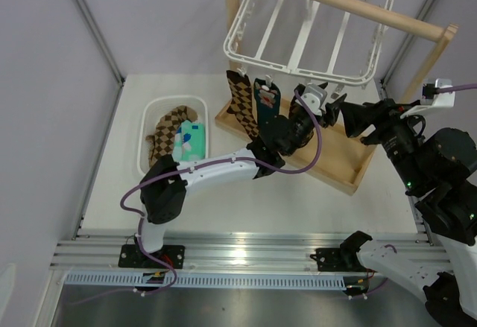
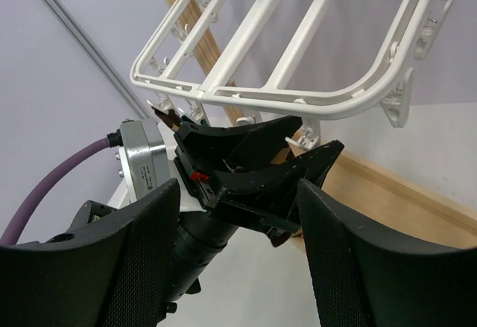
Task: Clip the socks to the hanger
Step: Open the clamp at the hanger.
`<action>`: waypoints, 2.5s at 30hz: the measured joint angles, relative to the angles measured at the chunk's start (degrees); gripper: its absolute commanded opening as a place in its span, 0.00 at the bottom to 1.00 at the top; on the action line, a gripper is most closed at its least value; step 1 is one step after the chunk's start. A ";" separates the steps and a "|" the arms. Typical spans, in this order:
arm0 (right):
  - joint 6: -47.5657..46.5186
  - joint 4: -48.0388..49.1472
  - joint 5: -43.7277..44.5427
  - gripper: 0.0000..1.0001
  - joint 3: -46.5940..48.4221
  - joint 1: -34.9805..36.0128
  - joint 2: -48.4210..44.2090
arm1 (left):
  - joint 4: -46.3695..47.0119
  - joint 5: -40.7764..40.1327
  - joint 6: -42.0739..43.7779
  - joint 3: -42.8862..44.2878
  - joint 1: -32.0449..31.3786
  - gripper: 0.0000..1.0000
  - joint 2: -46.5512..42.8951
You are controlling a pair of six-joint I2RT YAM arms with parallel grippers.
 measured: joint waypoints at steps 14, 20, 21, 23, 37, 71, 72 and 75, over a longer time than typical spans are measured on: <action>-0.22 0.37 -1.64 0.66 -0.31 0.00 1.75 | 3.21 -0.33 0.07 -4.92 -0.02 0.14 -1.70; -1.14 2.27 -1.68 0.64 -1.14 -0.13 4.26 | 2.08 1.51 -0.20 -11.72 0.00 0.13 -7.78; -1.27 2.69 -1.70 0.64 -1.27 -0.17 4.70 | 1.92 1.97 -0.35 -12.52 0.00 0.13 -9.05; -1.31 3.13 -1.97 0.64 -1.42 -0.42 5.62 | 1.11 3.26 -0.48 -13.38 -0.02 0.13 -11.30; -1.27 6.86 -9.31 0.63 -1.88 -2.91 10.21 | -5.77 9.70 -1.03 -14.25 0.00 0.13 -17.03; -0.66 10.27 -9.51 0.06 -2.08 -3.28 10.95 | -16.17 8.37 -6.73 -19.15 0.02 0.83 -24.79; -0.63 10.34 -9.14 0.06 -2.27 -3.28 10.82 | -17.38 8.00 -7.69 -19.58 -0.02 0.87 -25.68; -0.66 10.47 -8.28 0.05 -2.71 -3.28 10.64 | -22.86 5.97 -10.10 -21.20 -0.02 0.93 -29.88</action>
